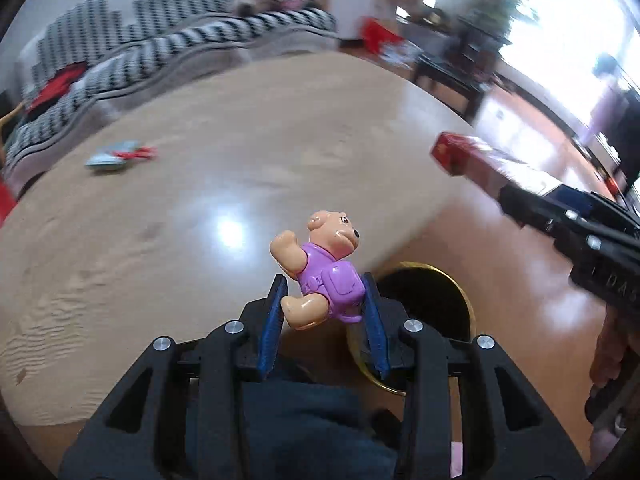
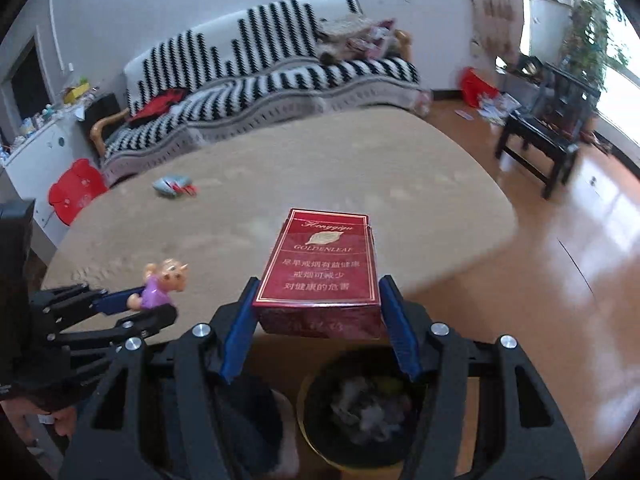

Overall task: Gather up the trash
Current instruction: 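Carry the red box and doll over the bin and open both grippers, then move both open grippers back to the silver-green card box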

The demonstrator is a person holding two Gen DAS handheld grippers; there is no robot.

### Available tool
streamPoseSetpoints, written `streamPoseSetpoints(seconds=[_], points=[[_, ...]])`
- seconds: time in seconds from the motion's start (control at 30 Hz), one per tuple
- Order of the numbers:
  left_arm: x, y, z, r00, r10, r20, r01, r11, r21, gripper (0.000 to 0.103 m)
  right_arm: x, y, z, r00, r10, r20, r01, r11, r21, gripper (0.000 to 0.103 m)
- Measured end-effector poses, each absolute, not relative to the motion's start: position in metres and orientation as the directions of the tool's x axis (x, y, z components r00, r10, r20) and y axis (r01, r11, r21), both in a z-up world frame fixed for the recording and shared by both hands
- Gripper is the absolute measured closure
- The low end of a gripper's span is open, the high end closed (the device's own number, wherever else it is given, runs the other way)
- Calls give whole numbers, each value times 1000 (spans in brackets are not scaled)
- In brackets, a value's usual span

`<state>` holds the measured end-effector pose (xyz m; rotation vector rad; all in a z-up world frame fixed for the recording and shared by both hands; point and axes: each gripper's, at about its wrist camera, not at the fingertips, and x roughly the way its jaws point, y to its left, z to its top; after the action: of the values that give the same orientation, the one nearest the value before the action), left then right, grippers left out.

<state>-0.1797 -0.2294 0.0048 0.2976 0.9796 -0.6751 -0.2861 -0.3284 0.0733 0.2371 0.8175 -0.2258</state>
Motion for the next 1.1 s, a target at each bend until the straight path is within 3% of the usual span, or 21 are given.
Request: streamPoseSetpoints(seconds=[0.27,0.47,0.7,0.73,0.77,0.83,0.87,0.97,1.1], points=[[-220,-290,-64,243,-349,-905,718,692,-75,66,-332,-368,-19,520,-75,-851,380,913,151,44],[-226,-325,-145,129,-221,-967,734,677,-57,66,-338,-387,-102,395,-16,-919,461,868,183,44],[-214,-332,-185,35,-200,-979,707,698,-117,66,-347,-404,-149,360,62,-931,534,805,260,44],[-212,-333,-185,34,-211,-977,703,700,-126,63,-349,-407,-151,375,75,-924,545,788,285,43],[-211,-332,-184,30,-220,-975,698,703,-137,42,-349,-410,-148,385,79,-919,553,778,298,42],[-219,-330,-181,76,-219,-973,691,715,-107,7,-354,-416,-144,407,84,-909,572,753,326,28],[-217,-332,-176,110,-220,-969,690,719,-85,7,-357,-418,-142,419,83,-904,578,743,336,18],[-222,-332,-157,152,-253,-956,705,705,-74,7,-360,-428,-122,460,38,-887,600,723,342,9],[-226,-311,-113,187,-353,-917,698,704,-129,7,-359,-429,-84,495,-91,-864,614,740,273,6]])
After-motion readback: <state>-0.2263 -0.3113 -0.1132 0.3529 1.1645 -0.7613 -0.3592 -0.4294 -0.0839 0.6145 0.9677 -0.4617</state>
